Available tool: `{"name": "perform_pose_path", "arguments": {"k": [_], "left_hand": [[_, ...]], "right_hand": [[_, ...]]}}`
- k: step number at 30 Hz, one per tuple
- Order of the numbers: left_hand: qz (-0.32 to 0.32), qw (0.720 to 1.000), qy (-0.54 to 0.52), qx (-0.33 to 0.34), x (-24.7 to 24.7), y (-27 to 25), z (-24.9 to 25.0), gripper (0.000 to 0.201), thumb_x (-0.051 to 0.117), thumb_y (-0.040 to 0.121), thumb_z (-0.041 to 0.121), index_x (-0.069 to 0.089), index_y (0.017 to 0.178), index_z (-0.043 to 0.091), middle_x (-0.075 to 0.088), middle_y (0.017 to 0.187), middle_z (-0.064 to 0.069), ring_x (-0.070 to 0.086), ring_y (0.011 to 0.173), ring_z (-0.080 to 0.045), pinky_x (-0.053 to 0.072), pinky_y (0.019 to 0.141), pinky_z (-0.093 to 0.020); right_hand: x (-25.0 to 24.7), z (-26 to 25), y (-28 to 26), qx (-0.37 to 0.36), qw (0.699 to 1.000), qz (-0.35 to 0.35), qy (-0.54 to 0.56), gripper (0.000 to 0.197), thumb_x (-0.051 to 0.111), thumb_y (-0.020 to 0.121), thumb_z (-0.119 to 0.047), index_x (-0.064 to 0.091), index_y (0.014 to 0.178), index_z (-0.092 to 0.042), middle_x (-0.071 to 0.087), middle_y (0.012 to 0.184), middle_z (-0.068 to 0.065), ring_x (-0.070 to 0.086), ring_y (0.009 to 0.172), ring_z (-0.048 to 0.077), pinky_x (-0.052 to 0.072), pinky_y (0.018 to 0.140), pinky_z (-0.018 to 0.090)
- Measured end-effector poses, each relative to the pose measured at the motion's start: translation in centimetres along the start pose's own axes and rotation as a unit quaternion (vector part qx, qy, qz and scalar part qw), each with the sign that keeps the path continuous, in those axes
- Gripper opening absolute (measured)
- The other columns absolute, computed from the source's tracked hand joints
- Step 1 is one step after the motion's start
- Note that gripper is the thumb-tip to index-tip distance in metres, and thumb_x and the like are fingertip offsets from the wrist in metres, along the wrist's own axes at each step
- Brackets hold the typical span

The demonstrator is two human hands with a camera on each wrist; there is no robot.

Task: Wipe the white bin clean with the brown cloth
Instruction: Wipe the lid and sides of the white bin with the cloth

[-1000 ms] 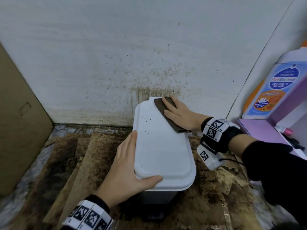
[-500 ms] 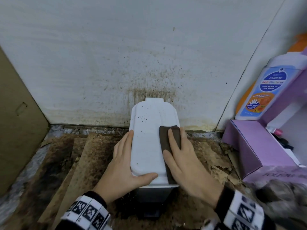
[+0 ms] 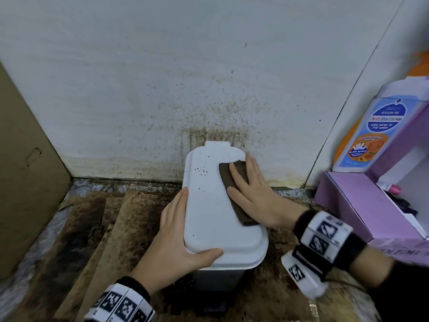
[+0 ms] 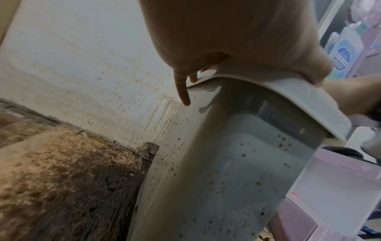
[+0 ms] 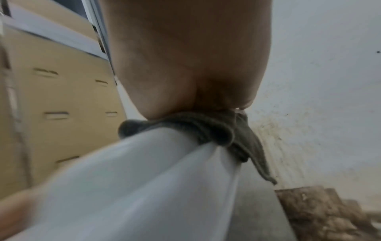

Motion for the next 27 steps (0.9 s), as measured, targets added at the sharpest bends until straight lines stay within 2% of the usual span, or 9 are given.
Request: {"name": "perform_pose_path", "arguments": {"k": [3, 6, 8, 9, 11, 16, 20, 24, 27], "left_hand": [[-0.006, 1.0, -0.004, -0.003, -0.2, 0.0, 0.1, 0.135, 0.069, 0.06, 0.085, -0.015, 0.157, 0.043, -0.015, 0.157, 0.04, -0.015, 0.147, 0.011, 0.016, 0.121, -0.034], [-0.009, 1.0, -0.002, -0.003, -0.2, 0.1, 0.1, 0.135, 0.069, 0.06, 0.086, -0.016, 0.156, 0.045, -0.017, 0.156, 0.041, -0.016, 0.147, 0.011, 0.017, 0.12, -0.035], [-0.011, 1.0, 0.0, -0.005, -0.2, 0.1, 0.1, 0.134, 0.069, 0.061, 0.086, -0.017, 0.156, 0.045, -0.018, 0.155, 0.042, -0.017, 0.147, 0.012, 0.016, 0.121, -0.035], [-0.011, 1.0, 0.002, -0.004, -0.2, 0.1, 0.1, 0.134, 0.069, 0.061, 0.086, -0.017, 0.156, 0.045, -0.018, 0.155, 0.041, -0.017, 0.147, 0.012, 0.016, 0.12, -0.035], [-0.008, 1.0, 0.005, 0.001, -0.3, 0.1, 0.1, 0.134, 0.068, 0.061, 0.087, -0.016, 0.156, 0.045, -0.017, 0.156, 0.04, -0.016, 0.147, 0.012, 0.015, 0.12, -0.034], [-0.005, 1.0, 0.01, 0.011, -0.1, 0.0, 0.3, 0.134, 0.069, 0.061, 0.086, -0.014, 0.157, 0.043, -0.013, 0.158, 0.038, -0.014, 0.148, 0.011, 0.016, 0.119, -0.033], [0.003, 1.0, 0.012, 0.014, -0.1, 0.0, 0.3, 0.134, 0.07, 0.061, 0.084, -0.012, 0.158, 0.041, -0.011, 0.159, 0.037, -0.013, 0.148, 0.01, 0.017, 0.12, -0.033], [0.006, 1.0, 0.015, 0.016, 0.1, 0.0, 0.2, 0.135, 0.071, 0.061, 0.083, -0.011, 0.158, 0.04, -0.011, 0.16, 0.036, -0.013, 0.149, 0.009, 0.016, 0.12, -0.032], [0.01, 1.0, 0.022, 0.019, 0.3, -0.1, 0.1, 0.135, 0.072, 0.062, 0.083, -0.011, 0.159, 0.037, -0.011, 0.161, 0.034, -0.012, 0.15, 0.008, 0.015, 0.121, -0.032]], "right_hand": [[-1.6, 1.3, 4.7, -0.024, 0.998, -0.007, -0.05, 0.071, 0.015, 0.108, -0.052, -0.018, 0.16, -0.017, -0.04, 0.162, 0.007, -0.035, 0.151, 0.026, -0.008, 0.128, 0.048], [-2.7, 2.4, 8.0, -0.032, 0.996, 0.015, -0.087, 0.077, 0.002, 0.103, -0.061, -0.012, 0.162, -0.012, -0.023, 0.169, 0.011, -0.022, 0.156, 0.028, -0.004, 0.128, 0.05], [-3.2, 2.5, 9.2, -0.048, 0.995, 0.037, -0.08, 0.065, 0.014, 0.11, -0.046, -0.001, 0.164, -0.014, -0.009, 0.172, 0.011, -0.007, 0.159, 0.029, -0.007, 0.128, 0.041], [-3.7, 2.3, 9.3, -0.049, 0.996, 0.044, -0.057, 0.06, 0.021, 0.112, -0.04, 0.003, 0.165, -0.019, -0.003, 0.172, 0.011, 0.001, 0.159, 0.03, -0.001, 0.128, 0.037], [-4.1, 2.3, 9.5, -0.036, 0.998, 0.036, -0.035, 0.057, 0.022, 0.112, -0.039, 0.003, 0.164, -0.028, 0.0, 0.172, 0.013, 0.008, 0.157, 0.03, 0.007, 0.125, 0.038], [-3.5, 2.5, 9.1, -0.052, 0.994, 0.051, -0.075, 0.059, 0.018, 0.111, -0.042, 0.0, 0.164, -0.024, -0.018, 0.171, 0.0, -0.023, 0.156, 0.021, -0.008, 0.128, 0.046], [-2.2, 1.8, 6.6, -0.039, 0.998, 0.05, -0.024, 0.06, 0.018, 0.112, -0.04, -0.004, 0.164, -0.018, -0.014, 0.172, -0.001, -0.017, 0.157, 0.017, -0.005, 0.129, 0.044], [0.2, 0.4, 2.0, -0.044, 0.996, 0.076, -0.018, 0.062, 0.015, 0.11, -0.045, -0.004, 0.164, -0.022, -0.015, 0.171, -0.004, -0.019, 0.157, 0.014, -0.001, 0.129, 0.045], [1.8, -1.5, -3.0, -0.039, 0.994, 0.101, -0.009, 0.07, 0.002, 0.101, -0.056, -0.006, 0.163, -0.025, -0.018, 0.17, -0.01, -0.026, 0.154, 0.005, -0.005, 0.129, 0.039]]}}
Point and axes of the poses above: each hand's wrist, its own y-axis towards the middle knuckle, its own x-axis out of the palm, z = x × y, the point moved 5 cm from there along y, towards the middle knuckle
